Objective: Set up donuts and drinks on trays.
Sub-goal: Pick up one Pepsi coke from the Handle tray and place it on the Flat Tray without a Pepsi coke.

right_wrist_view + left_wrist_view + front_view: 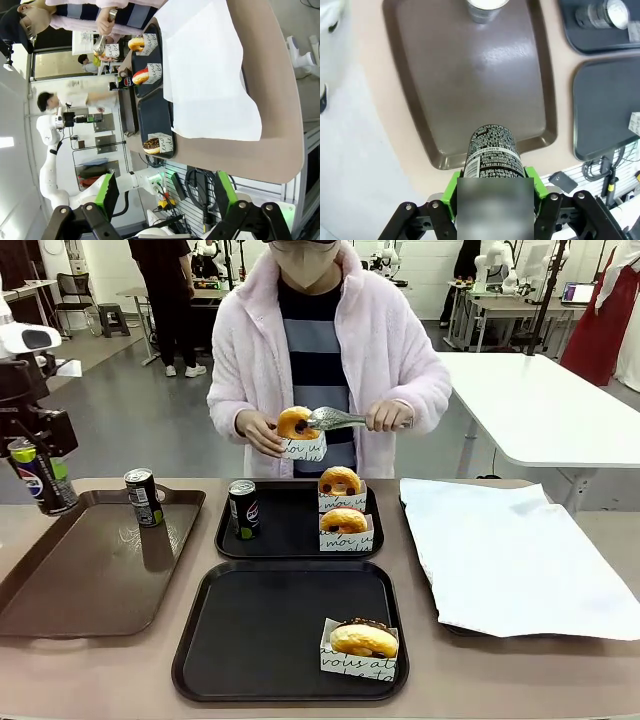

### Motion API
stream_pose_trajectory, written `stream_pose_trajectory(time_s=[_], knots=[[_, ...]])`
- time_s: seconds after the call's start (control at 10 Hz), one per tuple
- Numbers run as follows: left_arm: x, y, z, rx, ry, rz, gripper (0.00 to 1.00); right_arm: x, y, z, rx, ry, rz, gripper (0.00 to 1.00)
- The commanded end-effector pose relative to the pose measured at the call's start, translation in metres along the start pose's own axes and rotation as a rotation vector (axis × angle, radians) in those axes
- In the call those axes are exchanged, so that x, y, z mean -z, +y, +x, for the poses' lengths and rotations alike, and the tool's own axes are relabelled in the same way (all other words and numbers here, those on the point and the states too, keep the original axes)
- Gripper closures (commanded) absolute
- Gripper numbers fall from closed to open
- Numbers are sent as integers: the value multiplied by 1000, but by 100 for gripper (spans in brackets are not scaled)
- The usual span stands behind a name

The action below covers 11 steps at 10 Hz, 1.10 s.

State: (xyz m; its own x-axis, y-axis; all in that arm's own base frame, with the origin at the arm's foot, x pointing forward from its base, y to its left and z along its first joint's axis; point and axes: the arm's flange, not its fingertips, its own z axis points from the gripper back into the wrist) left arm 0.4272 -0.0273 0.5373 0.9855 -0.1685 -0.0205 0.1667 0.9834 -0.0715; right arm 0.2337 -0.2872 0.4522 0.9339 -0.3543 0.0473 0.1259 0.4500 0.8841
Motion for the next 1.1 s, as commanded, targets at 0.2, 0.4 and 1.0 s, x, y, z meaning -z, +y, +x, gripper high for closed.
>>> stream_pose_trajectory(time_s=[0.2, 0.4, 1.0], knots=[[-6, -64, -5, 152, 22, -1, 40, -1, 0, -1, -3, 0, 8, 0], [10, -105, -5, 217, 16, 5, 40, -1, 0, -1, -3, 0, 8, 0], [48, -155, -24, 403, 115, 58, 40, -1, 0, -1, -3, 0, 8, 0]])
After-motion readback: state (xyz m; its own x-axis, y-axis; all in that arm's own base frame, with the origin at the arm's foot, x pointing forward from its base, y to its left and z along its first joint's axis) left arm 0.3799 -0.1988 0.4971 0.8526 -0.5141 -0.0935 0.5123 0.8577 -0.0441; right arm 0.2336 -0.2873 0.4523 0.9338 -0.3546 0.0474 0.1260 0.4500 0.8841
